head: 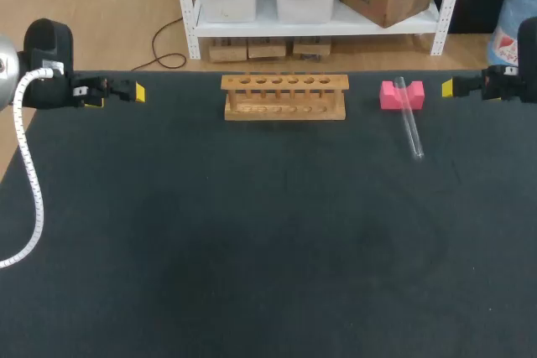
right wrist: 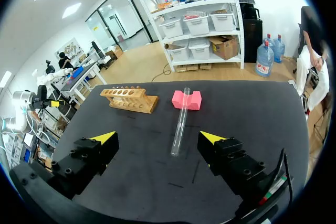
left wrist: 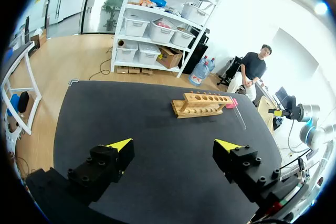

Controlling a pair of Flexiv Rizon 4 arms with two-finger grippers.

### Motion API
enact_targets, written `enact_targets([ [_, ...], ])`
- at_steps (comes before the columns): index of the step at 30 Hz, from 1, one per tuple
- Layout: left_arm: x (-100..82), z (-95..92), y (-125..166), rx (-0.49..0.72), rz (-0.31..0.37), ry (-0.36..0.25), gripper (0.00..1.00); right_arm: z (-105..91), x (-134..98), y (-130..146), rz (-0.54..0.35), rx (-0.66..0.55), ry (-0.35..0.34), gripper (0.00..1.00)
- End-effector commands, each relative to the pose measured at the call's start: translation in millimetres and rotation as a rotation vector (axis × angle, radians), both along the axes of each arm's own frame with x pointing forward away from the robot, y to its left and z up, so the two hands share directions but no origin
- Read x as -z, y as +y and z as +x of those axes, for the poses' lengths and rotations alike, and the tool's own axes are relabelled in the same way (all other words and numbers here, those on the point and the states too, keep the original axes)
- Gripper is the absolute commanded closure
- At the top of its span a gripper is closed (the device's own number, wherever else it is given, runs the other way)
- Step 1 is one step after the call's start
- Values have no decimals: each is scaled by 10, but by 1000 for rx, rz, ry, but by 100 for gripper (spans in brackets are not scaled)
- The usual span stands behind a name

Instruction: Grasp the test tube, adjust it, and insert it.

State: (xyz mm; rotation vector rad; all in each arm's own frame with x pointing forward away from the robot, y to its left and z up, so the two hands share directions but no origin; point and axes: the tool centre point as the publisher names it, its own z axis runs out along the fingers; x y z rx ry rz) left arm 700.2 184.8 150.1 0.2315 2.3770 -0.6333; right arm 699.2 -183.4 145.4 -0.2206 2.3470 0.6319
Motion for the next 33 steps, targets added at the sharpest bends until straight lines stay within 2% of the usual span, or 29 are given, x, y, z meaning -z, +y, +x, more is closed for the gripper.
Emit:
enact_targets([
  [1, -10, 2, -7, -2, 4, 4, 0, -13, -14, 6, -6, 4, 1, 0],
  [24, -10, 2, -7, -2, 4, 4, 0, -13, -14, 6, -6, 4, 1, 0],
  [27, 4, 56, 27, 50, -3, -25, 0, -13, -14, 6, -6, 4, 1, 0],
  [33, -30, 233, 116, 200, 3, -168, 0, -13, -14, 6, -6, 4, 1, 0],
])
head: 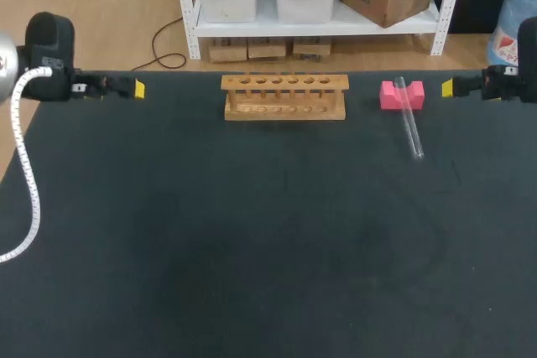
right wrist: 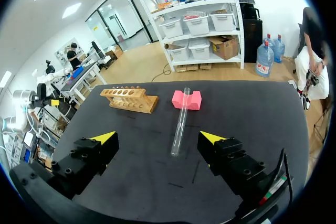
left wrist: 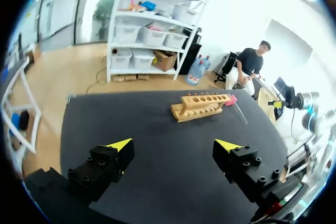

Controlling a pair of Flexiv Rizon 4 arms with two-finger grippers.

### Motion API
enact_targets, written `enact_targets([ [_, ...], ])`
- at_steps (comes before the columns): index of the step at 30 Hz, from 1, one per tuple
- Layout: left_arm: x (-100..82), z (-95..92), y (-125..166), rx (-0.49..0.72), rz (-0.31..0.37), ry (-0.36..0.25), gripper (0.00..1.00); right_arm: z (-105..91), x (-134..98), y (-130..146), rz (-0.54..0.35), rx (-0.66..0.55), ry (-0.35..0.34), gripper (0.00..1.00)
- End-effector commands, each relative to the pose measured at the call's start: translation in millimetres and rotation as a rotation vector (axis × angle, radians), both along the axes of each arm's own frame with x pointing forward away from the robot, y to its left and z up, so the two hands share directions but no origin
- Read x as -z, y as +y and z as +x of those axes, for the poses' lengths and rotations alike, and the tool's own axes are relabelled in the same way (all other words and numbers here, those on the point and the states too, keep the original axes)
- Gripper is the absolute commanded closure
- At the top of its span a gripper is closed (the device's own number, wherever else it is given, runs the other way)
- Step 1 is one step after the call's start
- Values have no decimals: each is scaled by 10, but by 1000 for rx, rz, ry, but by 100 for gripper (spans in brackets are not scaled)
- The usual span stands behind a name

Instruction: Grasp the test tube, adjust it, and insert it.

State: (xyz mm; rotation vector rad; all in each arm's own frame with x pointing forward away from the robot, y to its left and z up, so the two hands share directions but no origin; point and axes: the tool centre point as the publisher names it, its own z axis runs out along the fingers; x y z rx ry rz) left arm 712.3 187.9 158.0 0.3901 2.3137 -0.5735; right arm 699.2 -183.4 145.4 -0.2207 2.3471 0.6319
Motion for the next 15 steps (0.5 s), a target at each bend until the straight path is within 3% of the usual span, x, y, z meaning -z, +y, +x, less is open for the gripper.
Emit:
enact_targets([
  [1, 35, 144, 99, 143, -72, -89, 0, -14, -14, 6, -6, 5, 1, 0],
  [7, -38, 271, 136, 354, -73, -261, 0, -14, -14, 6, -6, 5, 1, 0],
  [15, 27, 523, 178, 612, -137, -397, 0, -14, -14, 6, -6, 5, 1, 0],
])
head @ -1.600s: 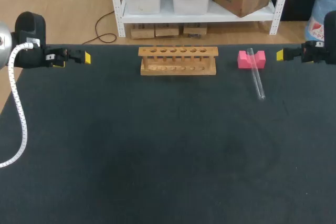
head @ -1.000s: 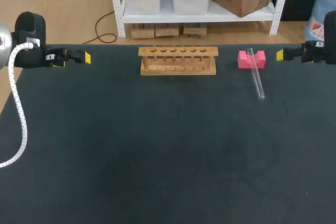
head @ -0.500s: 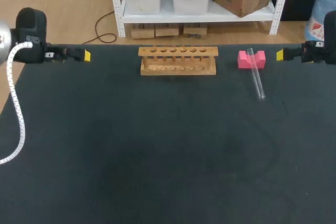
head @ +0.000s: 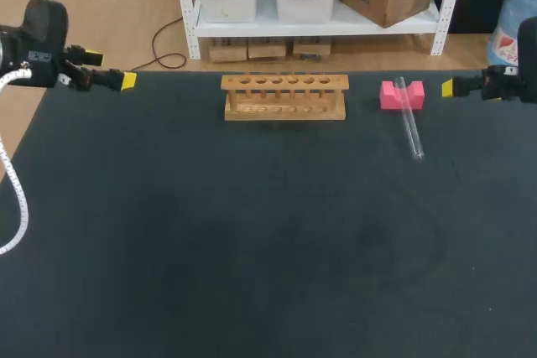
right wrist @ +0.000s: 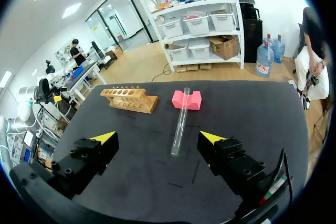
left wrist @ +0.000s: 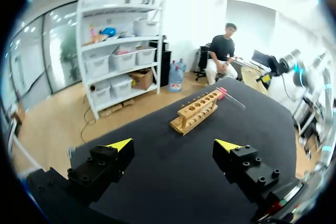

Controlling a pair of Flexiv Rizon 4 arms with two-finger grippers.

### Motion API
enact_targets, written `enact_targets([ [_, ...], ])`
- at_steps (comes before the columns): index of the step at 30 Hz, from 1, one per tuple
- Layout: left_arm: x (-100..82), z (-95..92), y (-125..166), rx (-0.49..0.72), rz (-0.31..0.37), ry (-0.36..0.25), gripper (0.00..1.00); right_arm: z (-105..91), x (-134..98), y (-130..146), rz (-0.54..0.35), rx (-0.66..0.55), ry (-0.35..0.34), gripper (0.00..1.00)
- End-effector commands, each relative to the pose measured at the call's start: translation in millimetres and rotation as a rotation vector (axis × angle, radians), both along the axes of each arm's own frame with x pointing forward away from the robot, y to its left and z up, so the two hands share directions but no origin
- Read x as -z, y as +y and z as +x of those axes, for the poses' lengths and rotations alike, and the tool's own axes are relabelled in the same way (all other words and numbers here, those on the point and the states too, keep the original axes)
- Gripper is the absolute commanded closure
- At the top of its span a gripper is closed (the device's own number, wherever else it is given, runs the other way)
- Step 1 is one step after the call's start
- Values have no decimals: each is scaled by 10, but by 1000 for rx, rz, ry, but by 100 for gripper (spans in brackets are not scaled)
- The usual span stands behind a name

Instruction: Grasp the test tube, adjust it, and insert it.

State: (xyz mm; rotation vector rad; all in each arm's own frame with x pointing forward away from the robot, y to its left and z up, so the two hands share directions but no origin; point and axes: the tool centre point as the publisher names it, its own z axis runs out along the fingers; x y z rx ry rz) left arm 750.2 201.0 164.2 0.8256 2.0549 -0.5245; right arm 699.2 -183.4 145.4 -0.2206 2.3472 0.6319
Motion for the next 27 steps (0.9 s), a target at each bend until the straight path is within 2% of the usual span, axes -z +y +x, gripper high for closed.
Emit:
enact_targets([
  [1, 97, 166, 52, 362, -210, -115, 0, -14, -14, 6, -6, 4, 1, 0],
  [4, 137, 264, 55, 441, -228, -152, 0, -14, -14, 6, -6, 4, 1, 0],
  [8, 194, 355, 47, 519, -251, -235, 0, -14, -14, 6, -6, 4, 1, 0],
  [11, 253, 424, 18, 561, -270, -260, 0, -14, -14, 6, -6, 4, 1, 0],
  [16, 336, 528, -76, 599, -287, -258, 0, -14, -14, 6, -6, 4, 1, 0],
  [27, 521, 708, -329, 604, -247, -237, 0, -14, -14, 6, -6, 4, 1, 0],
])
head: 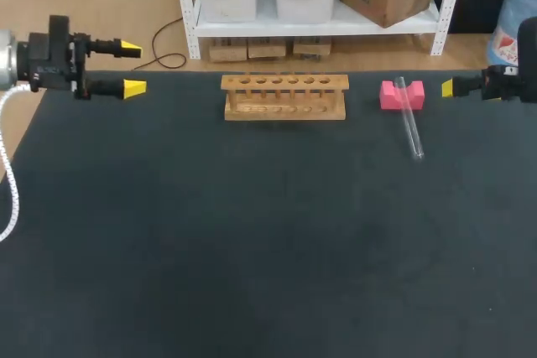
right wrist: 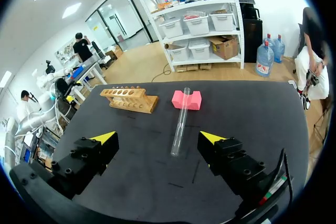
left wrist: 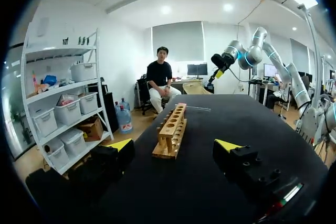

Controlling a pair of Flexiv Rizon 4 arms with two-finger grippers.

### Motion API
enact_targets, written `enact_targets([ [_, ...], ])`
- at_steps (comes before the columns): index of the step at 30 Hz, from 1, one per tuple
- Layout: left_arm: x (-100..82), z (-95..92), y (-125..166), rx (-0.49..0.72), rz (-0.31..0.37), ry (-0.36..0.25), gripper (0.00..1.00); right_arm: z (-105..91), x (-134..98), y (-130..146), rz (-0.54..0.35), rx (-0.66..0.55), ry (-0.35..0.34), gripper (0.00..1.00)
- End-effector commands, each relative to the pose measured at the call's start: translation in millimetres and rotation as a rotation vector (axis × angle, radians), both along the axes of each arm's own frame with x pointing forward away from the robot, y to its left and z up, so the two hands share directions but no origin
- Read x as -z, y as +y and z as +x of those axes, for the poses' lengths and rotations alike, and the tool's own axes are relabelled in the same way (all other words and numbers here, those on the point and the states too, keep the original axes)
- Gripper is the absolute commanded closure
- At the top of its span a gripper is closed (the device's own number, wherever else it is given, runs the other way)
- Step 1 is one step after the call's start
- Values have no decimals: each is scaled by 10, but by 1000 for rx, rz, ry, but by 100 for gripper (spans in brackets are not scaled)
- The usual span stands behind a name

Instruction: Grasp the test tube, adjust it, and insert it.

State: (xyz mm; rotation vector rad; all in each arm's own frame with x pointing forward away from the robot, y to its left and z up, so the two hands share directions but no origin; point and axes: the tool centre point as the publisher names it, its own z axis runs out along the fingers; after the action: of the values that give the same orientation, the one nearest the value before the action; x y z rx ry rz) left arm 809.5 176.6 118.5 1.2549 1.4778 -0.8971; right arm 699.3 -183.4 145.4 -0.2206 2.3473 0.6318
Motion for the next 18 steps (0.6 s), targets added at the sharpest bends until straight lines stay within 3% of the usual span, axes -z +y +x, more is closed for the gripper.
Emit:
enact_targets([
  [1, 71, 127, -100, 47, 2, 16, 0, -15, -14, 5, -6, 4, 1, 0],
  [18, 163, 271, -196, 24, 16, 67, 0, -15, -14, 5, -6, 4, 1, 0],
])
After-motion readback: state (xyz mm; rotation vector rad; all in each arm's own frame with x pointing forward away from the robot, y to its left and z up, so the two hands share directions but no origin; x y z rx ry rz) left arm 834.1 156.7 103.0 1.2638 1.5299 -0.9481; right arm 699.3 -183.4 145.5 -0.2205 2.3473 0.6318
